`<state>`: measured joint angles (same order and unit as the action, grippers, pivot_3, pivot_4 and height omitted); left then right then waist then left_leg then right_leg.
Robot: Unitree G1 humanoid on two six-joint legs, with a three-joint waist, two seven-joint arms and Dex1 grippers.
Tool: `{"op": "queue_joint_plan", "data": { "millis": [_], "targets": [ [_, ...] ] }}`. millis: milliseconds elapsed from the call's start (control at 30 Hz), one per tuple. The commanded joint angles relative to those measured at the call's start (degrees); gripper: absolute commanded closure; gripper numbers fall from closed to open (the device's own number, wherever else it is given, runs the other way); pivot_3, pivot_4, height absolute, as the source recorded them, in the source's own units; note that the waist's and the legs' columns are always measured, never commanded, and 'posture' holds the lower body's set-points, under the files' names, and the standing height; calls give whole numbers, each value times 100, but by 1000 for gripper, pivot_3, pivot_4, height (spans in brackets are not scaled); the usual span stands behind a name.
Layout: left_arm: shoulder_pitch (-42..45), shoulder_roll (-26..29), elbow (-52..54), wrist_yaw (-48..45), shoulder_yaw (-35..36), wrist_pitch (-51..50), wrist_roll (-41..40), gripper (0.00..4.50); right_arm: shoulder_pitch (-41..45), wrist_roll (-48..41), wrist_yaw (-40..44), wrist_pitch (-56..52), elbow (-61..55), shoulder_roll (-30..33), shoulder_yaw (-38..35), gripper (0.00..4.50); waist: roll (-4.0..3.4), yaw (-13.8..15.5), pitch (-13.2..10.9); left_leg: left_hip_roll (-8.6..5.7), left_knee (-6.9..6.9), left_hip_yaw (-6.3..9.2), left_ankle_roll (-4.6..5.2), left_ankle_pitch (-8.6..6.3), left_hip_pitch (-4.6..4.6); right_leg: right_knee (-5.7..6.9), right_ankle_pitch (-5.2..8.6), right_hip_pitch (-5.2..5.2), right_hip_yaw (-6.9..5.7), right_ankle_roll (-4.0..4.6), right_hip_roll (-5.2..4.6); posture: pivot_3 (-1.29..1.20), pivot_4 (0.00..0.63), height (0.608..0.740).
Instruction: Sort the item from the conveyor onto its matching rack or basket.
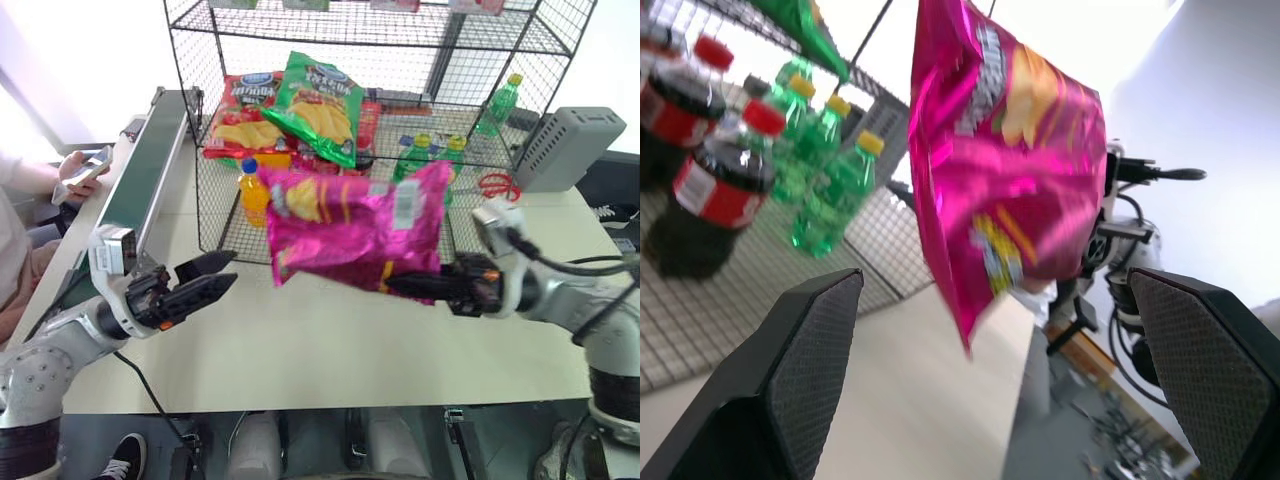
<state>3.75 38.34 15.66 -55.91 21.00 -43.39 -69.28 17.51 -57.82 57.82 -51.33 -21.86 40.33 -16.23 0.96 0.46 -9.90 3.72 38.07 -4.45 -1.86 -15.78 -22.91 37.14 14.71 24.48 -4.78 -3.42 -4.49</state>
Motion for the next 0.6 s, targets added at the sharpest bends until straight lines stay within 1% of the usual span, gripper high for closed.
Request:
{"op": "queue_joint_plan", "data": {
  "millis": [33,100,200,267,333,400,467,533,567,600],
  "targets": [
    [302,-100,-143,-90,-198,349,473,0,-141,929,-228,1255,-232,-49,-179,4177,0,17,0,0,0,0,0,0,0,0,0,0,0,0,1,0,150,740],
    [476,-225,-234,-154,-446,546,812,0,-327,1131,-200,1537,-311,-14,-204,4177,0,33,0,-1,0,0,0,0,-1,-1,1,0,0,-1,1,0,150,740],
    [662,-450,-367,-298,-751,1040,1390,0,-54,1454,-573,2213,-135,-175,-496,4177,-1,30,0,-3,1,-3,0,0,-12,-6,0,5,0,-5,-1,0,150,740],
    [739,-515,-467,-362,-801,1148,1524,0,121,1728,-806,2631,16,-247,-569,4177,0,10,0,-3,3,-3,0,0,-17,-5,-1,9,0,-6,-1,0,150,740],
    [813,-596,-542,-371,-843,1294,1662,0,169,1861,-810,2857,117,-178,-612,4177,0,14,0,-1,3,-2,1,0,-14,-2,-1,9,-1,-6,2,0,150,740],
    [910,-747,-535,-275,-1006,1580,1997,0,266,2432,-895,3473,399,-39,-650,4177,0,23,0,0,2,3,1,0,-14,-1,-1,9,-4,-5,4,0,150,740],
    [965,-818,-543,-288,-1114,1809,2278,0,371,2752,-995,3856,614,-11,-626,4177,0,29,0,-1,2,1,1,0,-16,-2,-1,9,-4,-6,2,0,150,740],
    [1074,-947,-597,-198,-1088,1935,2343,0,434,3428,-947,4583,927,136,-373,4177,0,26,0,-3,4,-3,1,0,-17,-3,-2,9,-3,-6,-1,0,150,740],
    [1113,-982,-604,-194,-1131,2098,2510,0,451,3729,-862,4938,1112,222,-233,4177,0,25,-1,-4,4,-4,1,1,-17,-3,-2,9,-2,-6,-1,0,150,740],
    [1130,-1013,-591,-221,-1198,2292,2702,0,550,4160,-1048,5408,1413,258,-152,4177,0,23,0,-3,4,-2,1,1,-17,-3,-2,8,-3,-6,-1,0,150,740]
  ]
}}
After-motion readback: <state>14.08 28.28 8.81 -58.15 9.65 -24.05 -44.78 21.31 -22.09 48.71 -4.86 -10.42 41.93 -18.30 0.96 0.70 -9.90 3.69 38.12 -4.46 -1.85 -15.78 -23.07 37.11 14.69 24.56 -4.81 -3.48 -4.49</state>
